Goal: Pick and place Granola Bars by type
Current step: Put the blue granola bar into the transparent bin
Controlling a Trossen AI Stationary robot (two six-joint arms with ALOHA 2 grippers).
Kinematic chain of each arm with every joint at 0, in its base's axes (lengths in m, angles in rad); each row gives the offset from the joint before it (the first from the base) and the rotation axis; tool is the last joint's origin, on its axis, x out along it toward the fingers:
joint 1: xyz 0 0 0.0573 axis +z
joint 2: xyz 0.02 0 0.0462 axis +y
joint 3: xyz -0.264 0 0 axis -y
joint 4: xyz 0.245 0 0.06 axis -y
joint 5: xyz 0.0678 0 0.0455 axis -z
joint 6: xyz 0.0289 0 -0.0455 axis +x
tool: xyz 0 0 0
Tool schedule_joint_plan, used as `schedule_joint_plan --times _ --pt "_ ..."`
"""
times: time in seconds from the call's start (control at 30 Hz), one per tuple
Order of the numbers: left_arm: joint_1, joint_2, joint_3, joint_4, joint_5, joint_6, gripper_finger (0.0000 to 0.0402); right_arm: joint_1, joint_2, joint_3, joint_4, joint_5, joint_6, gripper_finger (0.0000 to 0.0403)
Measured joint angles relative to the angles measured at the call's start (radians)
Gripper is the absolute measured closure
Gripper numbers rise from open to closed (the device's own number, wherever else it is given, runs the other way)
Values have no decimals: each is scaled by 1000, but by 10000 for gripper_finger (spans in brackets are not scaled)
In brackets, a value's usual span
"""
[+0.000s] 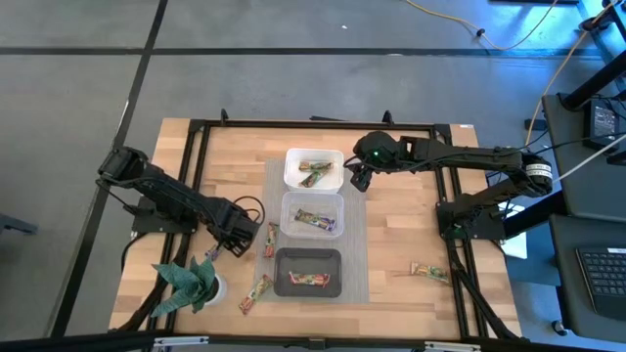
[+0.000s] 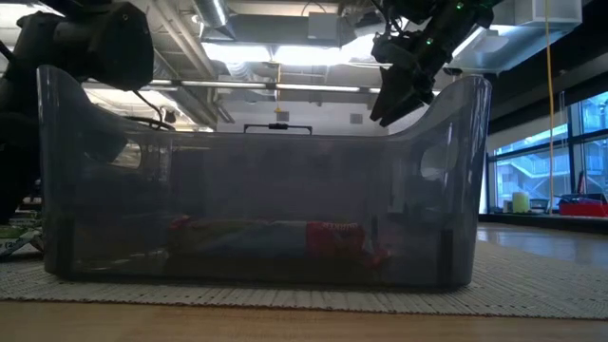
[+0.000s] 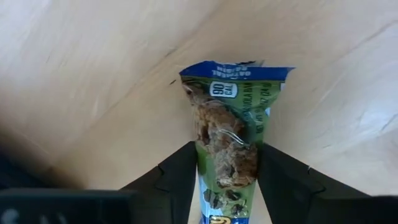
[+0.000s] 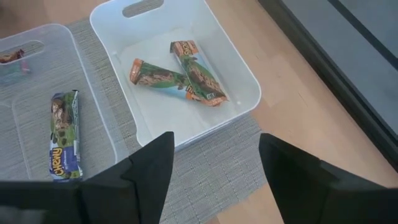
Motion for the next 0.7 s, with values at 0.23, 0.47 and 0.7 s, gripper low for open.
schedule_joint_plan --times 0.23,0.47,0.7 --pt "0 1 16 2 -31 40 269 0 0 0 8 0 -27 163" --pt "0 -13 15 11 -37 27 270 0 0 0 8 0 -32 163" --pt "4 -111 16 34 -130 8 270 0 0 0 8 0 -53 163"
